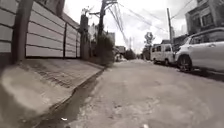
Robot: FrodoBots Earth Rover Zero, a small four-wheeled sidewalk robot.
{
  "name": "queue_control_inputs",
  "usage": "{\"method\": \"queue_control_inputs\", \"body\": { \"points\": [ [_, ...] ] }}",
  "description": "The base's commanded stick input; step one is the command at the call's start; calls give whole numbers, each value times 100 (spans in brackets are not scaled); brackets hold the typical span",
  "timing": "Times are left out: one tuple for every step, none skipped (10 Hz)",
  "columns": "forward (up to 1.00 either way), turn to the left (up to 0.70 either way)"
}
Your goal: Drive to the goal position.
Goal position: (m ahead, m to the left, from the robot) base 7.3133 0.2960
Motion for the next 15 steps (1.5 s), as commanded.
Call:
{"method": "queue_control_inputs", "body": {
  "points": [
    [100,0],
    [100,0],
    [100,-3],
    [100,-5],
    [100,-5],
    [100,-5],
    [100,-5],
    [100,-5],
    [100,-5],
    [100,-5],
    [100,-5],
    [100,-5],
    [100,-7],
    [100,-9],
    [100,-11]
  ]
}}
